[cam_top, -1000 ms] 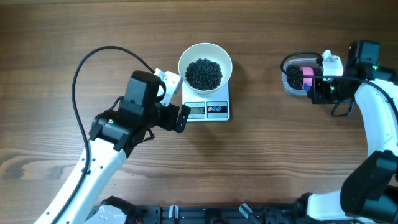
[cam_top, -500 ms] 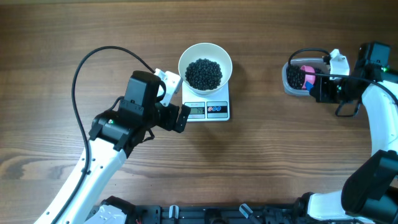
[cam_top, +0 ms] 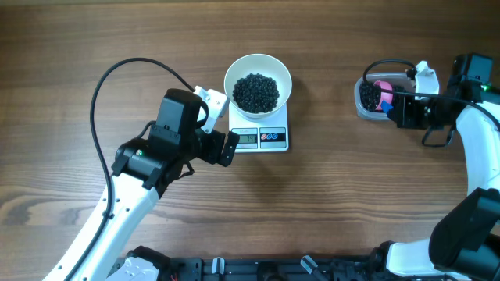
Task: Scoop item into bowl and weigh 150g on scale
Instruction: 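Drag the scoop through the black beans to refill it, right gripper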
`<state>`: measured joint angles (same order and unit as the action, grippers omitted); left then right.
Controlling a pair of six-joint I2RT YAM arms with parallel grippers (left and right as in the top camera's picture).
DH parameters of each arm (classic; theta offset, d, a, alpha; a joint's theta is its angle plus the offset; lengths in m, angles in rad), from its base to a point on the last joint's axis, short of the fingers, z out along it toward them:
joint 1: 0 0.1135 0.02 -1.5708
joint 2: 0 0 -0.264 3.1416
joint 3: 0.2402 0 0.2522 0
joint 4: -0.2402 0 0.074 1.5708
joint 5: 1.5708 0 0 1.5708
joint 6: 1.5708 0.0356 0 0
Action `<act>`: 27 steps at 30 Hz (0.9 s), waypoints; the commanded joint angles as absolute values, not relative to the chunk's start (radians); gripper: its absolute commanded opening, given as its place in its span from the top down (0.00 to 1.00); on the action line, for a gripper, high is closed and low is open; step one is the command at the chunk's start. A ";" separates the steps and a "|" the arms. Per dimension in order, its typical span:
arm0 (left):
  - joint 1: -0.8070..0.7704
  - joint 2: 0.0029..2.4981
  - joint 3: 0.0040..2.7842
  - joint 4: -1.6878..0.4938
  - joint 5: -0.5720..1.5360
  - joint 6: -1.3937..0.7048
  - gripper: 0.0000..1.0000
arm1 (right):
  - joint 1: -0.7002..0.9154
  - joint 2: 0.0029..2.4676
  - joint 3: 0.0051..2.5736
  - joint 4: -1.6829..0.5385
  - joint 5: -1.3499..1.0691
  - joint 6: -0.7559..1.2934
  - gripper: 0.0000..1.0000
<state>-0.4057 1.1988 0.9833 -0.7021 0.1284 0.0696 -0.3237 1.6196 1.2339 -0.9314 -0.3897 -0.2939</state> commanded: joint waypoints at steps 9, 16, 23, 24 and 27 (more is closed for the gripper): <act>-0.402 1.199 0.982 -0.699 0.126 0.064 0.00 | -0.388 1.633 1.235 -0.943 -0.554 -0.313 0.96; -0.402 1.199 0.982 -0.699 0.126 0.064 0.00 | -0.393 1.633 1.235 -0.942 -0.560 -0.311 0.96; -0.402 1.199 0.982 -0.699 0.126 0.064 0.00 | -0.416 1.633 1.235 -0.942 -0.576 -0.310 0.96; -0.402 1.199 0.982 -0.699 0.126 0.064 0.00 | -0.425 1.633 1.235 -0.943 -0.590 -0.310 0.96; -0.402 1.199 0.982 -0.699 0.126 0.064 0.00 | -0.453 1.633 1.235 -0.945 -0.631 -0.310 0.96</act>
<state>-0.4057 1.1988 0.9833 -0.7021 0.1284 0.0696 -0.4290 1.6196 1.2339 -0.9432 -0.5468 -0.2939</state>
